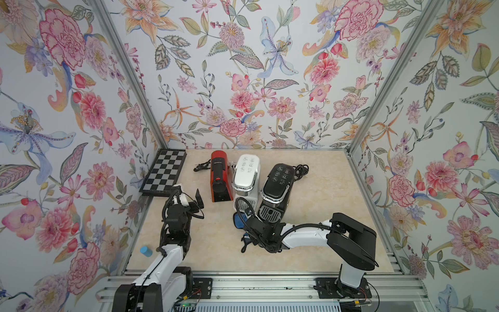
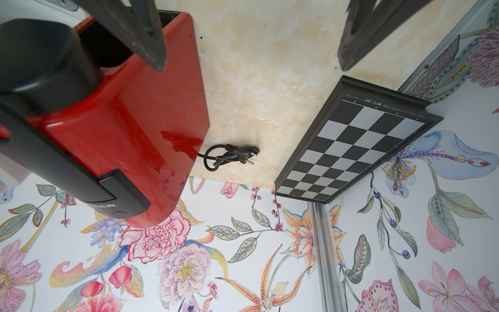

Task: Wipe the surface of a coffee machine
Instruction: Pick up the cleaning item at the center of the board.

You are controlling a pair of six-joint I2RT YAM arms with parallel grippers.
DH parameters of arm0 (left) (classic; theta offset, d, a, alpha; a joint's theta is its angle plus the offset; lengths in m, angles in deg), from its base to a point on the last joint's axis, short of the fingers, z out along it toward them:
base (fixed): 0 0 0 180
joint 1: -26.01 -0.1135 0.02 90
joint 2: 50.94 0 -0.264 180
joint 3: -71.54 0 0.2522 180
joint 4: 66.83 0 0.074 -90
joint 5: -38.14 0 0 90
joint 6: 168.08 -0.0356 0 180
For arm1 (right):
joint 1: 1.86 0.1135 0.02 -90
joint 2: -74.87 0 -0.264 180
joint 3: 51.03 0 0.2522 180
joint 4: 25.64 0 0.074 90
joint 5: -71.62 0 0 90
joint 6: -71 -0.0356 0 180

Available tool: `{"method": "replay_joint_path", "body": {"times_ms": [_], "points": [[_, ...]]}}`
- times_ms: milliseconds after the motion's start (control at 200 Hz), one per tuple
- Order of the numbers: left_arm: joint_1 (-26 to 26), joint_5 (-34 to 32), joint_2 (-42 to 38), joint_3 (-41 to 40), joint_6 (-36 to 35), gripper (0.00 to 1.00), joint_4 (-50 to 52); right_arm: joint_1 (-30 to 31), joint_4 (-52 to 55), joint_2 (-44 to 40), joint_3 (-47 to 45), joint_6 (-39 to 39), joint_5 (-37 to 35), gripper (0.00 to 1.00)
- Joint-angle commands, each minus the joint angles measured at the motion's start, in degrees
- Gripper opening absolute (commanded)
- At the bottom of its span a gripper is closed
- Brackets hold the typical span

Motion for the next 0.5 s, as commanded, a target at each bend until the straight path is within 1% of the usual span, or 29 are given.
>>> {"method": "replay_joint_path", "body": {"times_ms": [0,115,225,295,425,495], "points": [[0.1,1.0,-0.5,-0.6,0.7,0.99,-0.5,0.3,-1.6,-7.5,-4.0,0.5,0.3,0.31],[0.1,1.2,-0.5,-0.7,0.6,0.99,-0.7,0.0,-1.7,-18.0,-9.1,-0.9,-1.8,0.31],[0.0,0.9,-0.5,-0.7,0.5,0.99,-0.6,-0.9,-1.7,-30.8,-14.6,-1.4,-5.2,0.31],[0.1,1.4,-0.5,-0.7,0.3,0.99,-0.7,-1.6,-4.5,-39.0,-19.7,-0.4,-7.9,0.31],[0.2,2.9,0.0,-0.5,0.4,0.99,-0.9,-6.6,-5.8,-55.3,-28.4,-1.8,-9.4,0.27],[0.5,5.2,0.5,0.3,1.6,0.99,0.8,-9.7,-4.9,-64.3,-31.6,-2.1,-9.9,0.26]]}}
